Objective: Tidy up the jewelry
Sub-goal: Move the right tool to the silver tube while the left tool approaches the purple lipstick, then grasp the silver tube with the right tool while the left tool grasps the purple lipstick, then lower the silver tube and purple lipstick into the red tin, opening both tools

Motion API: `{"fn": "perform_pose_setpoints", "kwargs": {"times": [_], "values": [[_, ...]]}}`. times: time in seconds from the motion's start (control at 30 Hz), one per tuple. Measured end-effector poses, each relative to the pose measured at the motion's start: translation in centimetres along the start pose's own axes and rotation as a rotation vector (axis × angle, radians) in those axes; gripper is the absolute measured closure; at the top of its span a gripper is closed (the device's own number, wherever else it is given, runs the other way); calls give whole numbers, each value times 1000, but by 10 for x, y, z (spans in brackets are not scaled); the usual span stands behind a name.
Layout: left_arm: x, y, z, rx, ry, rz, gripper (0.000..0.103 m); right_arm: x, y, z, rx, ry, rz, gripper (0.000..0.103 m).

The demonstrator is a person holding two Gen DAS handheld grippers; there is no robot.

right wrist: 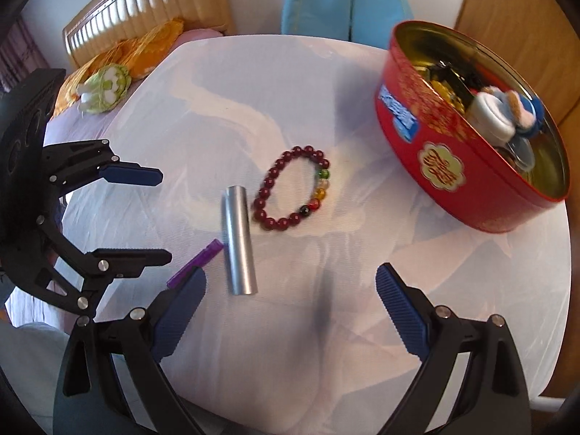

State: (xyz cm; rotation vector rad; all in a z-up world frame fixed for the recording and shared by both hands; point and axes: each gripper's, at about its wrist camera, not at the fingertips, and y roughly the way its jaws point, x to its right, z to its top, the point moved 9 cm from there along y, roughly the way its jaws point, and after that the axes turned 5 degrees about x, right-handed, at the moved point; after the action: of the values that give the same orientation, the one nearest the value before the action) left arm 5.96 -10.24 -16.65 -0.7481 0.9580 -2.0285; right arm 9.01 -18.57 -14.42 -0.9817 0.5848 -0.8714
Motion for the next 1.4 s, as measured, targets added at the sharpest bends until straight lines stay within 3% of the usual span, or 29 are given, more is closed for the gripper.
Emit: {"fn": "perform_pose_setpoints", "kwargs": {"times": [0.1, 0.13, 0.17, 0.23, 0.3, 0.37, 0.4, 0.5, 0.73, 1.03, 1.1, 1.13, 1.17, 1.2, 1.23, 1.27, 1.4], "values": [[5, -5, -14, -2, -29, 9, 29, -12, 15, -2, -22, -74, -19, 17], [6, -5, -18, -3, -38, 13, 29, -14, 20, -3, -35, -90, -30, 33], [7, -6, -19, 0, -45, 17, 29, -14, 25, -5, -49, -99, -36, 39], [9, -8, -20, 9, -59, 17, 29, -14, 33, -7, -64, -111, -45, 40], [10, -9, -18, 23, -69, 26, 29, -16, 34, -9, -61, -126, -36, 48], [12, -9, -14, 33, -79, 27, 29, -22, 32, -11, -55, -145, -1, 80], [12, -9, -12, 36, -83, 28, 29, -25, 32, -13, -56, -161, 1, 83], [18, -6, -9, 40, -89, 25, 29, -26, 28, -14, -54, -170, 16, 84], [31, 4, -2, 40, -107, 35, 29, -3, -7, 1, 47, -91, 27, 85], [38, 24, -4, 20, -84, 133, 31, 36, -50, 1, 128, -50, 35, 85], [36, 26, -3, 22, -63, 191, 52, 43, -56, 3, 145, -45, 36, 85], [34, 25, -3, 23, -58, 222, 57, 46, -60, 4, 156, -39, 37, 85], [32, 25, -3, 25, -61, 237, 66, 50, -64, 4, 166, -34, 39, 85], [30, 25, -2, 26, -67, 238, 82, 54, -67, 5, 175, -30, 42, 85], [28, 24, -2, 22, -76, 241, 88, 58, -70, 6, 184, -27, 47, 85], [25, 24, -1, 15, -84, 253, 94, 61, -72, 7, 192, -26, 51, 85], [23, 21, 3, -10, -116, 259, 94, 73, -84, 9, 235, -23, 74, 85]]}}
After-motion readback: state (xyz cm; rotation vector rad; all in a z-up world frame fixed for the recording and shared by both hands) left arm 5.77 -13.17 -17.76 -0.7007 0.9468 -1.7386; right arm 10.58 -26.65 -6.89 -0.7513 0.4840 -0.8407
